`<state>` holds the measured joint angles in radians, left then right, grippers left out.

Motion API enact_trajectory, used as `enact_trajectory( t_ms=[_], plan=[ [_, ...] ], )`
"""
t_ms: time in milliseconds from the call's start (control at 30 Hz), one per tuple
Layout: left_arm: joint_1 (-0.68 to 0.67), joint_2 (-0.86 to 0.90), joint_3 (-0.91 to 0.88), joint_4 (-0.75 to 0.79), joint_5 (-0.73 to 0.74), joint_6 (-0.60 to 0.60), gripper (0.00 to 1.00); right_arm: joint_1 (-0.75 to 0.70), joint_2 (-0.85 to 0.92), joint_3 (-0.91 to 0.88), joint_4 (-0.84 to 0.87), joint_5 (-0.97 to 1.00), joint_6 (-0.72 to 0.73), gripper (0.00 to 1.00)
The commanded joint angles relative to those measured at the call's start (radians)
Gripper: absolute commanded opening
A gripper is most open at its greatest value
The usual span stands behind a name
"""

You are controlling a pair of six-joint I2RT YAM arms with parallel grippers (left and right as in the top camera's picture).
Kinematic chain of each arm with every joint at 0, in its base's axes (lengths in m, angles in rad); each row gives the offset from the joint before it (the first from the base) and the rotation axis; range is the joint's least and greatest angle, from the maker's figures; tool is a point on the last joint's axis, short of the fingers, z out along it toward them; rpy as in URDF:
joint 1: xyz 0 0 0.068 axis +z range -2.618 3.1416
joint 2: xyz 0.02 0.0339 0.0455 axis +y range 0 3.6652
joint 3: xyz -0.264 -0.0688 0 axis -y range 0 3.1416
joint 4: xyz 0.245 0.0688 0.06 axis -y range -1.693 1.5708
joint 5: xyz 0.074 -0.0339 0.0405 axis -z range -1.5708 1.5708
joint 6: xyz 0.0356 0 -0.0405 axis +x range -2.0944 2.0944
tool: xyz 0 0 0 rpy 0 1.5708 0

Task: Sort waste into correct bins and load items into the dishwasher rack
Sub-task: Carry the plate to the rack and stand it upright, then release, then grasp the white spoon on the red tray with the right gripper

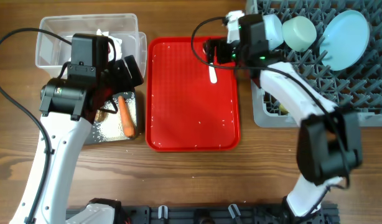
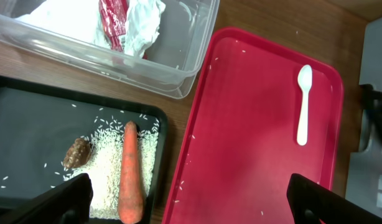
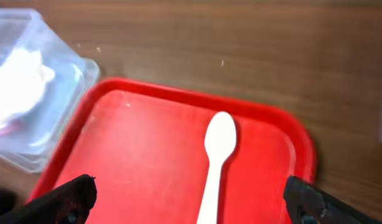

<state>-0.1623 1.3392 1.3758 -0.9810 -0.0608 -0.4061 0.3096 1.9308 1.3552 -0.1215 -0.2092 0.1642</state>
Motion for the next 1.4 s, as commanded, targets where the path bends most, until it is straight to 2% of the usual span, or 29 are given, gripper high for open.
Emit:
enact_trajectory(
  t_ms=[0,100,400,467,533,567,633,733,867,1000,1133,1367],
  plan=[
    [0.002,0.003,0.005,0.003,0.005,-0.01,1.0,0.008,0.109,0.01,0.066,-0.026,0.022,1.0],
    [0.002,0.003,0.004,0.003,0.005,-0.01,1.0,0.008,0.179,0.01,0.093,0.0,0.021,0.99],
    [0.002,0.003,0.005,0.003,0.005,-0.01,1.0,0.058,0.315,0.01,0.174,0.071,0.019,0.87],
    [0.002,0.003,0.005,0.003,0.005,-0.01,1.0,0.076,0.336,0.01,0.174,0.131,0.018,0.77],
    [0.002,0.003,0.005,0.003,0.005,-0.01,1.0,0.09,0.354,0.01,0.163,0.194,0.018,0.56],
    [0.002,0.003,0.004,0.003,0.005,-0.01,1.0,0.097,0.363,0.01,0.156,0.22,0.019,0.39],
    [0.002,0.003,0.005,0.003,0.005,-0.01,1.0,0.098,0.378,0.01,0.13,0.278,0.019,0.18],
    [0.002,0.003,0.005,0.003,0.005,-0.01,1.0,0.097,0.378,0.01,0.092,0.336,0.019,0.06],
    [0.002,0.003,0.005,0.003,0.005,-0.01,1.0,0.095,0.369,0.01,-0.031,0.343,0.019,0.04],
    [0.002,0.003,0.005,0.003,0.005,-0.01,1.0,0.091,0.289,0.01,-0.237,0.283,0.017,0.05],
    [0.002,0.003,0.005,0.003,0.005,-0.01,1.0,0.089,0.137,0.01,-0.373,0.24,0.009,0.04],
    [0.002,0.003,0.004,0.003,0.005,-0.01,1.0,0.088,-0.219,0.01,-0.449,0.209,-0.008,0.04]
  ],
)
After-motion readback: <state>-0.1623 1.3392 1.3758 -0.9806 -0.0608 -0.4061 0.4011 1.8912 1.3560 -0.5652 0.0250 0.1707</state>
